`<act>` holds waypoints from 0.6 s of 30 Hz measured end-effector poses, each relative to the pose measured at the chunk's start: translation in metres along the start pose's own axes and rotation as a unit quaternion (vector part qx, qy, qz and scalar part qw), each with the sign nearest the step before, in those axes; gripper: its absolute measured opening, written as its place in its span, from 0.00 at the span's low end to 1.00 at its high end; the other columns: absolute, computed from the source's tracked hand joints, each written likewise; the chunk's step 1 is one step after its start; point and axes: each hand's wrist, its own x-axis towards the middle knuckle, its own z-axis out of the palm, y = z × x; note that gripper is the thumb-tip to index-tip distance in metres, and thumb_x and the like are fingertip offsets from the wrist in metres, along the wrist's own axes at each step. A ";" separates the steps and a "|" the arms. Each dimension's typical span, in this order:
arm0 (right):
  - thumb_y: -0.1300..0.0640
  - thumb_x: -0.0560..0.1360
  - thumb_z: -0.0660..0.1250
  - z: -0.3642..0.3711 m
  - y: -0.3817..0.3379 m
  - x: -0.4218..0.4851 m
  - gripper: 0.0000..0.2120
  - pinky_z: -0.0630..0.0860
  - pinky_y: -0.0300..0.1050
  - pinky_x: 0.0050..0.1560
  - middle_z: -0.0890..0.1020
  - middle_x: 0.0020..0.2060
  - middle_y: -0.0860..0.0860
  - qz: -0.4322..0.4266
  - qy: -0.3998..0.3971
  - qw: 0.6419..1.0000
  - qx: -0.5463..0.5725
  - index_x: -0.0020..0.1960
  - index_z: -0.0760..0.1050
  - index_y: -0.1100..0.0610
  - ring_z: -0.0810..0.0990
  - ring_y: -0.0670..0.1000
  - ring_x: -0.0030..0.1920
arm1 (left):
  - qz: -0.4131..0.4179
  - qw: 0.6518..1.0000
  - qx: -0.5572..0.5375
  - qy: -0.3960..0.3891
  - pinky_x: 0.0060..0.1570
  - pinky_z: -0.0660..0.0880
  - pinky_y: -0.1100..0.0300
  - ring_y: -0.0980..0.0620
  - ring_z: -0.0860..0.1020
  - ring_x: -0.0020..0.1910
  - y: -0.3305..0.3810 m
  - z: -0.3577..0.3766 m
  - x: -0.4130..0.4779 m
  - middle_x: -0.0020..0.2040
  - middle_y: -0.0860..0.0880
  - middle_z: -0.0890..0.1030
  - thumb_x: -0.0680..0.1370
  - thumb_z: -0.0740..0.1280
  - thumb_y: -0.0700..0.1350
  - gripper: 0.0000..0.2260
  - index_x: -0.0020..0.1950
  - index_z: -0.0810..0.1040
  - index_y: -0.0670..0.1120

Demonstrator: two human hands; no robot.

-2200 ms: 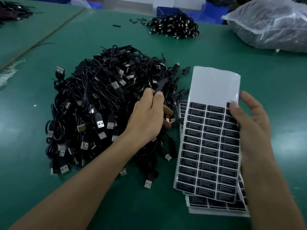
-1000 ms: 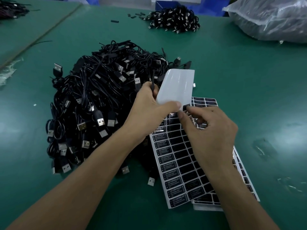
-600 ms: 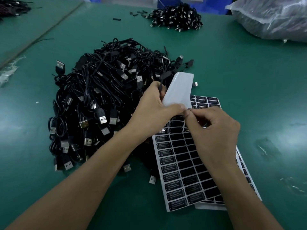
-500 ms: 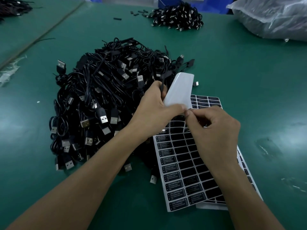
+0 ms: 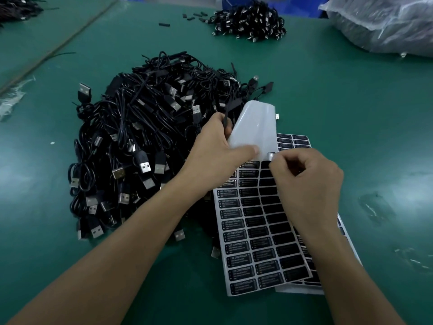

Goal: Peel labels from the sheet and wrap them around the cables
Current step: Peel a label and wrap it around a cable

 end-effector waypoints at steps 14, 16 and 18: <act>0.57 0.72 0.70 -0.016 0.009 0.019 0.07 0.81 0.41 0.39 0.84 0.36 0.52 0.238 -0.198 0.868 0.388 0.36 0.84 0.52 0.82 0.48 0.36 | 0.012 0.999 0.041 0.027 0.34 0.67 0.59 0.57 0.66 0.32 -0.001 -0.001 -0.004 0.36 0.56 0.66 0.60 0.81 0.54 0.28 0.40 0.61 0.52; 0.57 0.72 0.71 -0.019 0.013 0.020 0.06 0.81 0.43 0.37 0.84 0.34 0.53 0.249 -0.198 0.881 0.350 0.37 0.84 0.53 0.82 0.49 0.34 | 0.004 0.999 0.030 0.031 0.36 0.71 0.54 0.54 0.68 0.34 0.001 -0.001 -0.003 0.36 0.54 0.68 0.64 0.80 0.56 0.27 0.40 0.61 0.51; 0.55 0.70 0.73 -0.025 0.022 0.024 0.06 0.78 0.44 0.34 0.82 0.29 0.49 0.249 -0.142 0.923 0.257 0.35 0.84 0.54 0.79 0.48 0.30 | 0.005 0.999 0.009 0.045 0.38 0.75 0.56 0.56 0.71 0.33 0.001 -0.002 -0.003 0.35 0.53 0.74 0.69 0.77 0.56 0.24 0.40 0.61 0.51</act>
